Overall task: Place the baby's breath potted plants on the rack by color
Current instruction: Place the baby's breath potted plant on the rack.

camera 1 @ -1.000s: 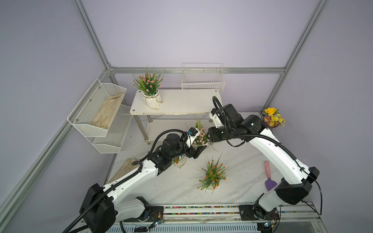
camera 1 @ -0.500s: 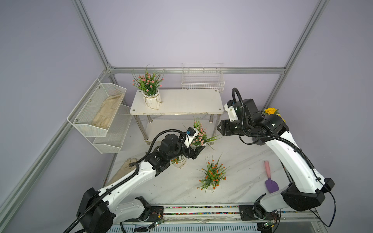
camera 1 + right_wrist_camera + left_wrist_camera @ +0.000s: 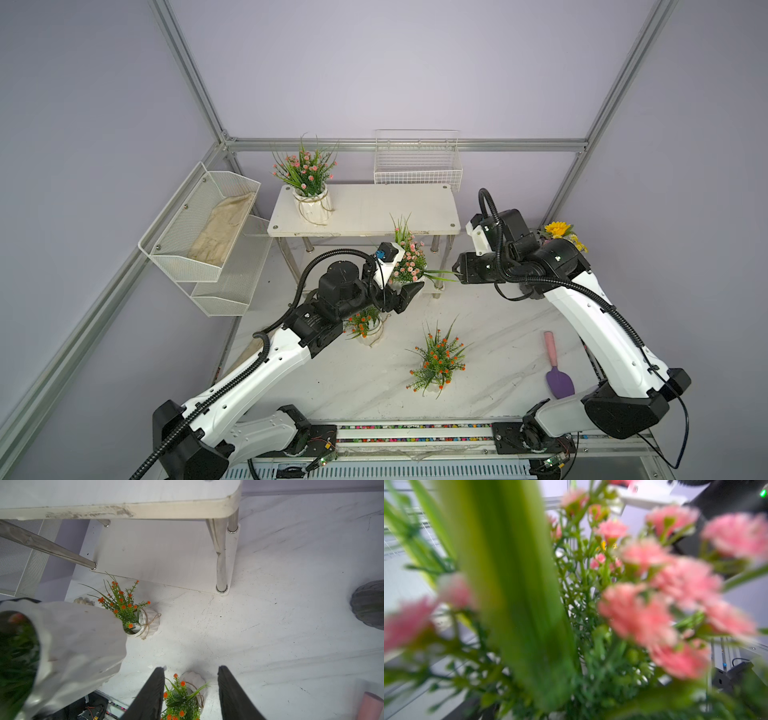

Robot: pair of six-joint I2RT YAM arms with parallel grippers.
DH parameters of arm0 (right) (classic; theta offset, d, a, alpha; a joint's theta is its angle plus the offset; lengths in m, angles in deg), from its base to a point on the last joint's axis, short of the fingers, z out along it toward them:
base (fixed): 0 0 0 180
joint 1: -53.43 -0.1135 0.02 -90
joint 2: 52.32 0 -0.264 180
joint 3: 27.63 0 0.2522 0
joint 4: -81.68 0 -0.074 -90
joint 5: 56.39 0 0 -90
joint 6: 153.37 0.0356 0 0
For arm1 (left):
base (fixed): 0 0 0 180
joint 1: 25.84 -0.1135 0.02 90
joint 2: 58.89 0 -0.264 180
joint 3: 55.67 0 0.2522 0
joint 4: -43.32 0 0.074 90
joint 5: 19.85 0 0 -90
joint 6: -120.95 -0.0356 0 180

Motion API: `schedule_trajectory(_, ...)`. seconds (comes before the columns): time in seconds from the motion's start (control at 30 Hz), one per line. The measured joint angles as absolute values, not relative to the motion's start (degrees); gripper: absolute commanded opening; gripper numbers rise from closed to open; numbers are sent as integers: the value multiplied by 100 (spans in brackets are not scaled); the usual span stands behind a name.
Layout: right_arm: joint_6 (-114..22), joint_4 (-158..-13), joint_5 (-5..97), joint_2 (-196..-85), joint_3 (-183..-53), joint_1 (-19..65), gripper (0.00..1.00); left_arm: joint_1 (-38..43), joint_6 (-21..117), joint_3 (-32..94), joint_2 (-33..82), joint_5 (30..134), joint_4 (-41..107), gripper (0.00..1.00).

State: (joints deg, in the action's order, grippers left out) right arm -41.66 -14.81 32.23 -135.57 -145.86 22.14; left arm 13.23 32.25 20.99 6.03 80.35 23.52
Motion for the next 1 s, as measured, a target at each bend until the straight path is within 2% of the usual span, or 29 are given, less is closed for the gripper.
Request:
schedule_trajectory(0.6, -4161, -1833, 3592, -13163, -13633, 2339, 46, 1296, 3063, 3983, 1729, 7438, 2127, 0)
schedule_trajectory(1.0, -4146, -1887, 3668, -12715, -13311, 2356, 46, 872, 2989, 4953, 2629, 7239, 2347, 0)
